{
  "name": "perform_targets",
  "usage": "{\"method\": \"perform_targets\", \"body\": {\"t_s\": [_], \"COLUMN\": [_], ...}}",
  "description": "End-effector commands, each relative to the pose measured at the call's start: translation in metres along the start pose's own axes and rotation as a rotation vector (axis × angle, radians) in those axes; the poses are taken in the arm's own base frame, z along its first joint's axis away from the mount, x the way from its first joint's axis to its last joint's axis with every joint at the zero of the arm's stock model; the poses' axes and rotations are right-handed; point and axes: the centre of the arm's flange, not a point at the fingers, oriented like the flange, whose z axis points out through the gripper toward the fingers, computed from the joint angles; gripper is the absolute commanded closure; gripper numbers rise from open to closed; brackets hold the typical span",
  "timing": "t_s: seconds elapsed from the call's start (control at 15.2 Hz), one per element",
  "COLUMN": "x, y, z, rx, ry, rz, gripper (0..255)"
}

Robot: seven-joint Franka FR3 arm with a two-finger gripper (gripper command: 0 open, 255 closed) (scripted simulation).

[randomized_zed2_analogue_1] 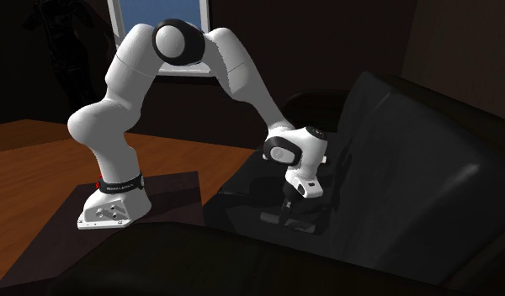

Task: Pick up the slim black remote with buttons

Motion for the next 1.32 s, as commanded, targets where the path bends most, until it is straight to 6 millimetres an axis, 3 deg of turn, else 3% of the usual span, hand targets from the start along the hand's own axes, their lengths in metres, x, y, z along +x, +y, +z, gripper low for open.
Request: {"method": "perform_targets", "body": {"t_s": [0.0, 0.13, 0.2, 0.79, 1.25], "x": [0.003, 0.004, 0.003, 0.004, -0.005], "y": [0.0, 0.0, 0.0, 0.0, -0.002], "z": [0.011, 0.013, 0.014, 0.013, -0.022], "rx": [0.0, 0.0, 0.0, 0.0, 0.0], "ry": [0.0, 0.0, 0.0, 0.0, 0.0], "rz": [0.0, 0.0, 0.0, 0.0, 0.0], "gripper": [0, 0, 255, 255, 255]}}
